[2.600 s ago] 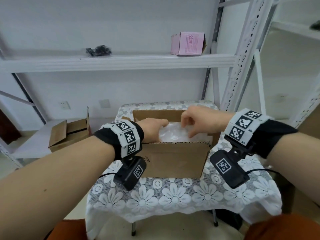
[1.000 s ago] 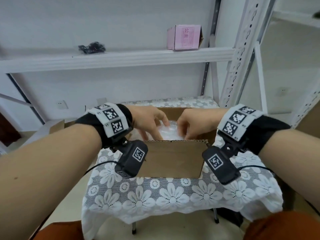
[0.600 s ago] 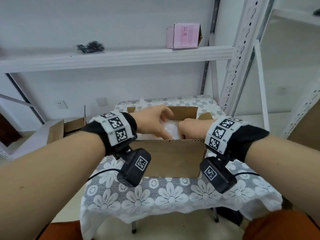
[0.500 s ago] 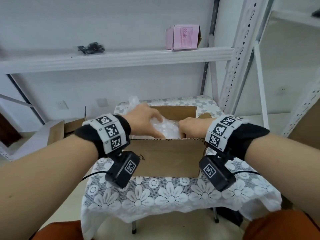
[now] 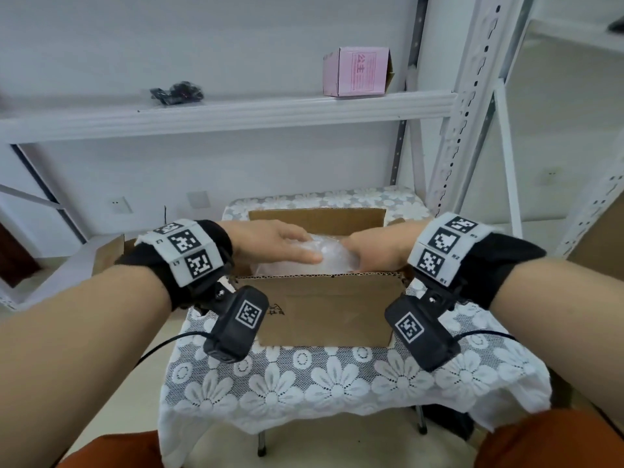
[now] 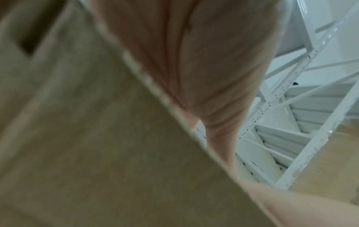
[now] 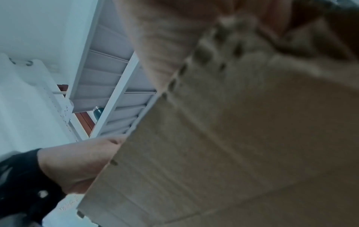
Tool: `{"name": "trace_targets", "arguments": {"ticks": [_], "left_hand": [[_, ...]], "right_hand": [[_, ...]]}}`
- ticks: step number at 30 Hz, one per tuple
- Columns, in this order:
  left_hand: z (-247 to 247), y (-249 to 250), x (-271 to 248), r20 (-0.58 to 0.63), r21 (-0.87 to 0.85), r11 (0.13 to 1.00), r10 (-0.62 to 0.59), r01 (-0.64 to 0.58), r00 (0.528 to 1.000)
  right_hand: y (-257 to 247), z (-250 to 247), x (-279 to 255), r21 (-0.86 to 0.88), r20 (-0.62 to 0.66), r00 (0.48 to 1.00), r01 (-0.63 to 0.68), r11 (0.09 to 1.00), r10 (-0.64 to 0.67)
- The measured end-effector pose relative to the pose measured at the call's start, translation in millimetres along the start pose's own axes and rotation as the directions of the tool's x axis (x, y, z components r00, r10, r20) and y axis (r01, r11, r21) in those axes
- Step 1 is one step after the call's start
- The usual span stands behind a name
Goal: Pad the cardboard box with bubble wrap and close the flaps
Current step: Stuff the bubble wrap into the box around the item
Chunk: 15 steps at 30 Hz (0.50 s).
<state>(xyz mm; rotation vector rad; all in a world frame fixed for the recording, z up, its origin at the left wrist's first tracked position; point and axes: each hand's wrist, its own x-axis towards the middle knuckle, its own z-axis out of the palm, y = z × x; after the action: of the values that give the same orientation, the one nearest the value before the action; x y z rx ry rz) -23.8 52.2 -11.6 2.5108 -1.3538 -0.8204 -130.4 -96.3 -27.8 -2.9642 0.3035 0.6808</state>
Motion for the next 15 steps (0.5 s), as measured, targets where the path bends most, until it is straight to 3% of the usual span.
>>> {"name": "trace_targets", "arguments": {"ticks": [2,6,15], "left_hand": [[-4,-4,-1,-0.07,-0.062,0.998,0.02,-0.024,0.997],[-1,-11,5,-0.201,0.084,0.996,0.023,-0.006,0.979],[5,-8,13,-0.082,0.124,0.99,-0.053,0.063,0.995]], "right_hand": [[-1,3,3,0.0,-0.015,1.0,-0.015,1.0,0.015],[-2,5,7,-0.004,-0.035,0.999,-0.009,1.0,0.009],[0,9,7,0.045,0.009,0.999,-0.043,0.998,0.042]]}}
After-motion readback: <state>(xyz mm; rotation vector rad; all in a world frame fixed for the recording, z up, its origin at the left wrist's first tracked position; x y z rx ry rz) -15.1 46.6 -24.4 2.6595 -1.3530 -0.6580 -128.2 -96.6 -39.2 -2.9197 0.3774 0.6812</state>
